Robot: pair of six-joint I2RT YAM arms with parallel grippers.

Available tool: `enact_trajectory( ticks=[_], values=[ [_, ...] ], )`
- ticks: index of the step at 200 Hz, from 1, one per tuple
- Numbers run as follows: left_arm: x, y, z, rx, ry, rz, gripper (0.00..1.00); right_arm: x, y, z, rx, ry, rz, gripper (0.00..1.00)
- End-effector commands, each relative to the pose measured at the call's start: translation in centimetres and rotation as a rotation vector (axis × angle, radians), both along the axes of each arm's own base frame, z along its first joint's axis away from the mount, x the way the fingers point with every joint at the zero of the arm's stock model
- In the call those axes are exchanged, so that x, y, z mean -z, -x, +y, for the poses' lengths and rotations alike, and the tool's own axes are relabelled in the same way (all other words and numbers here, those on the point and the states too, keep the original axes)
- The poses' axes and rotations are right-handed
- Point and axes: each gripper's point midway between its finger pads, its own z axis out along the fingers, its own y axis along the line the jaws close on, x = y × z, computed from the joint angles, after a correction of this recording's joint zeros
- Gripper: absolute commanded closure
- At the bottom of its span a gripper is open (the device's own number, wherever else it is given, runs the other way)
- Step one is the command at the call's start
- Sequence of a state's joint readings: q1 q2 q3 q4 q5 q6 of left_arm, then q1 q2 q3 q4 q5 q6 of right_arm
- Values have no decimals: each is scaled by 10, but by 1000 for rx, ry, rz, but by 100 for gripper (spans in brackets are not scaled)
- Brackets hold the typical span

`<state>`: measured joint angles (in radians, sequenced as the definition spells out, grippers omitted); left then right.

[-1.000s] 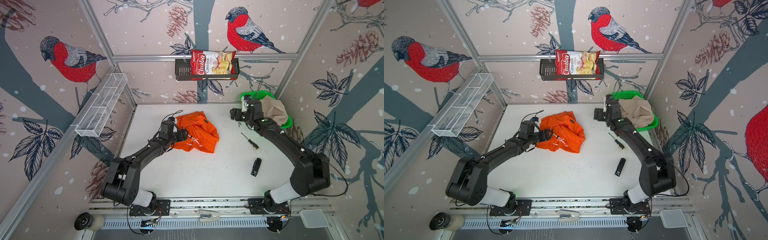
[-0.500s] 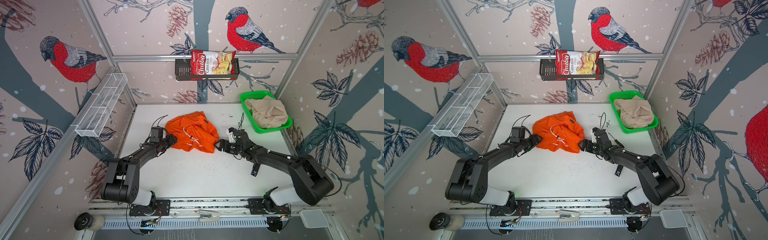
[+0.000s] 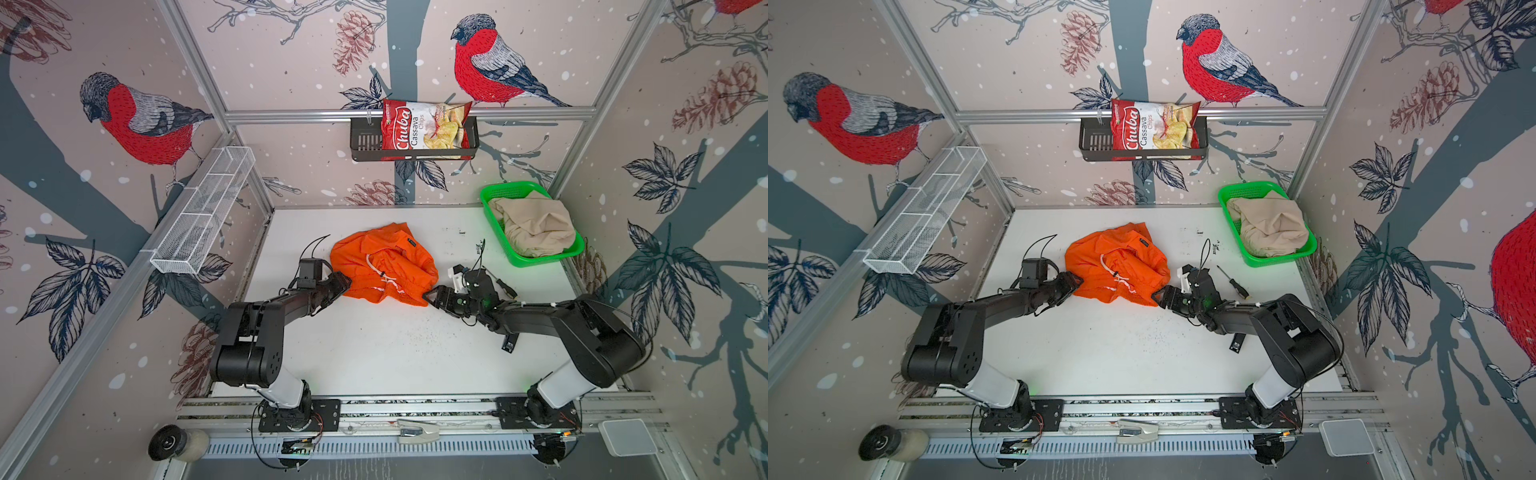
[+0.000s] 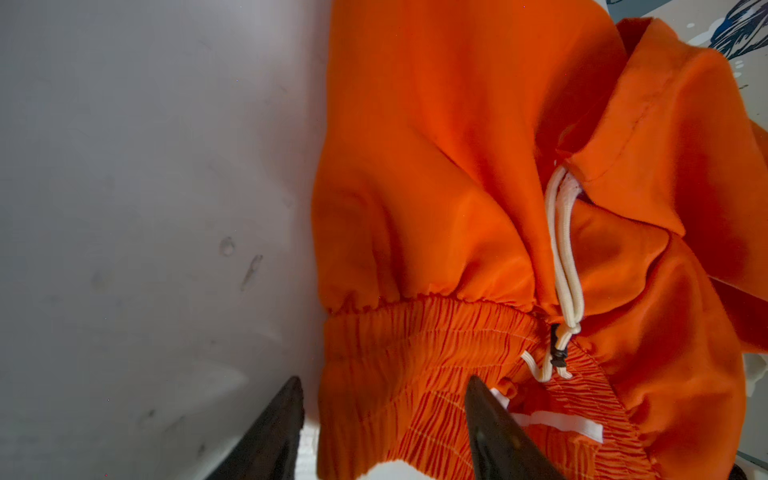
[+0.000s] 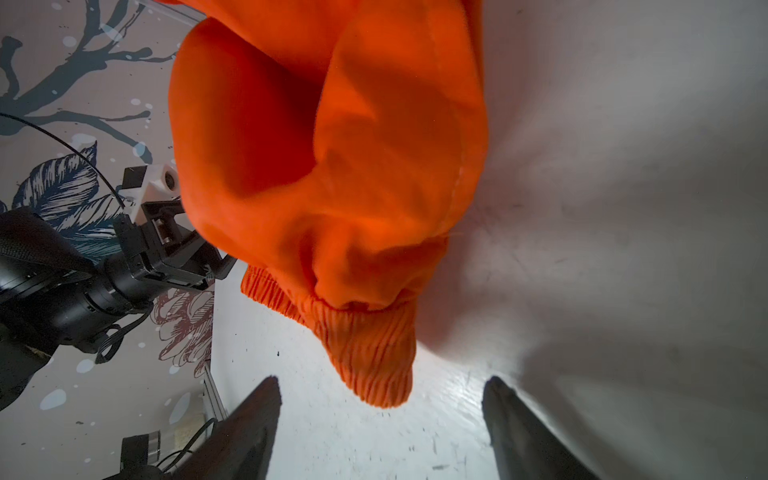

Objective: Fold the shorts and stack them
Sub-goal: 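Grasp the shorts waistband with the left gripper while the right gripper grasps the other side, then lift the waistband with both grippers and spread it apart to flatten the shorts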

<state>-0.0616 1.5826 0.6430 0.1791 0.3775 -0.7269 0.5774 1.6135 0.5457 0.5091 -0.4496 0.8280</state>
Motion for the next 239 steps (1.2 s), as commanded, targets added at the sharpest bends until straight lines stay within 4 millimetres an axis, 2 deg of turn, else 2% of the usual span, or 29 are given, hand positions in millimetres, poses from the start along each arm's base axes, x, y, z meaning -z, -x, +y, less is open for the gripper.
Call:
enact_trajectory(
  ticks=[1,32,64,85,121,148,170,185,213,216,227,232,235,239],
  values=[
    [-11,-11,-8,19,53,-75,40,-9,-4,11,-16,-69,-18,27],
    [-6,-13,-8,21,49,-75,41,-6,-1,19,-33,-75,-17,28],
    [1,-13,-9,24,55,-65,48,-1,-3,20,-25,-84,-12,32],
    [3,-13,-9,25,53,-65,58,1,-7,23,-20,-90,-16,36],
    [-2,-12,-7,28,41,-74,80,-5,-14,23,1,-107,-40,56],
    [-21,-12,-6,34,26,-105,91,-32,-25,7,60,-123,-103,74],
    [-57,-15,-5,43,4,-168,96,-78,-42,-13,110,-122,-205,87],
    [-94,-19,-4,54,-17,-231,97,-123,-53,-24,119,-88,-306,91],
    [-182,-27,-2,70,-56,-391,97,-197,-68,-50,152,-31,-441,94],
    [-190,-27,-2,70,-57,-406,97,-211,-67,-53,155,-39,-471,94],
    [-229,-26,-1,68,-66,-488,97,-242,-67,-66,177,-52,-529,94],
    [-238,-23,0,66,-68,-508,97,-257,-67,-71,183,-60,-555,95],
    [-256,-23,0,63,-69,-547,97,-265,-66,-73,186,-64,-572,95],
    [-270,-22,1,59,-70,-577,97,-277,-64,-77,190,-72,-597,95]
  ],
)
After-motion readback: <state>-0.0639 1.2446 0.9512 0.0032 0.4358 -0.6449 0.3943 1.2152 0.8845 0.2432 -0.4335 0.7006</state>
